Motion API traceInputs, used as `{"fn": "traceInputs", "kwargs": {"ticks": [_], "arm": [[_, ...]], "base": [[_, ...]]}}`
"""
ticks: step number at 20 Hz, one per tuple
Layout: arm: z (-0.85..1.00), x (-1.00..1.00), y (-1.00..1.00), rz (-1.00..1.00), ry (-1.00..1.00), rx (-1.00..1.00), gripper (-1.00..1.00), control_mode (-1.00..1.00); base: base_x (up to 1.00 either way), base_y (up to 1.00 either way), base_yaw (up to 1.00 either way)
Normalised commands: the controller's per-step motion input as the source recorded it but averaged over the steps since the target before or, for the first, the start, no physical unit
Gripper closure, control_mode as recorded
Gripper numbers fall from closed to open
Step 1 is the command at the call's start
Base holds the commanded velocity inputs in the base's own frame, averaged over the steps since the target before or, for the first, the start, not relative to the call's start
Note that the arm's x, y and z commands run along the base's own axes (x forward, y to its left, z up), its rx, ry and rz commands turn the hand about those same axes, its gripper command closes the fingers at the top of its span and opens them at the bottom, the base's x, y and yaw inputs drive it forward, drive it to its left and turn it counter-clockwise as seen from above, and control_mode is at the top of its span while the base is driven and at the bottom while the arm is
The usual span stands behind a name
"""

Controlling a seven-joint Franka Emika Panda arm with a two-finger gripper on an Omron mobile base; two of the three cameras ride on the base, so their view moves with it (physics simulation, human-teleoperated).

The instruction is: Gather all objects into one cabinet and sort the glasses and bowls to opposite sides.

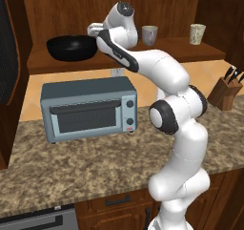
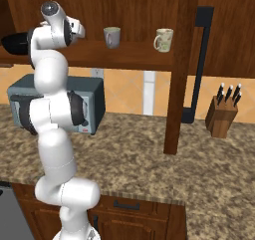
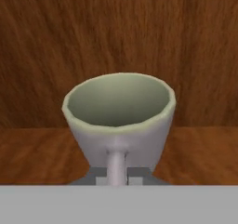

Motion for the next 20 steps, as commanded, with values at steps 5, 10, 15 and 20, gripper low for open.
{"fn": "traceInputs", "kwargs": {"ticks": [5,10,15,20], "arm": [[0.0,0.0,0.0,0.0,0.0,0.0,1.0,-1.0],[0.0,-0.23,-0.13,-0.02,0.0,0.0,1.0,-1.0],[0.0,-0.79,-0.45,-0.09,0.0,0.0,1.0,-1.0],[0.0,-0.82,-0.57,-0.12,0.0,0.0,1.0,-1.0]], "base": [[0.0,0.0,0.0],[0.0,0.0,0.0],[0.0,0.0,0.0],[0.0,0.0,0.0]]}}
